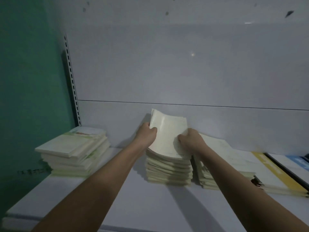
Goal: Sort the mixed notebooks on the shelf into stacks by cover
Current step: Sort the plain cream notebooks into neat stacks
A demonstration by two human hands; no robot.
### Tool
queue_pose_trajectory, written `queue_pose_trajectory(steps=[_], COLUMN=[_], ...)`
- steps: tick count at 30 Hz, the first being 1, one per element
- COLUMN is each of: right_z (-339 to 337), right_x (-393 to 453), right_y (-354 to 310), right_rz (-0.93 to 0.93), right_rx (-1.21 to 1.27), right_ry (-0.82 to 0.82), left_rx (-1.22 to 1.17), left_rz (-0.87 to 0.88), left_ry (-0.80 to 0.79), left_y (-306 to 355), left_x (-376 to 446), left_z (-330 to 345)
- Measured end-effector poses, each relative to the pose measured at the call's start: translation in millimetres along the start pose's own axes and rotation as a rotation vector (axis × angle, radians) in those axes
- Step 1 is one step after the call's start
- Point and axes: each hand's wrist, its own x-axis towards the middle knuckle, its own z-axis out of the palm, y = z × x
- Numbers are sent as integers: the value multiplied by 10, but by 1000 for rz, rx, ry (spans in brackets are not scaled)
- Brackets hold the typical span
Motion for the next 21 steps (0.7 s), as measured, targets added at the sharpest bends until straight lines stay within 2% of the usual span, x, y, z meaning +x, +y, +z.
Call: queue_pose_trajectory(steps=[2,3,7,14,17,21], right_z=[152,227,420,377,388,317], right_x=[136,172,154,127,30,-39], right_y=[142,201,271,319,364,305], right_rz=[47,61,75,81,61,8], right_rx=[-284,-339,-275,-67,-119,-269], right_ry=[-45,-77,-151,-78,2,-54], left_rx=[98,108,16,72,60,33], left_rz=[-76,-114,-85,-63,-72,-58], left_ry=[-33,-61,-171,-202,-198,-208], left_y=[-193,-231,-187,-392,-400,-285], left_x=[198,195,35,60,46,-18], left_z=[46,56,88,134,133,92])
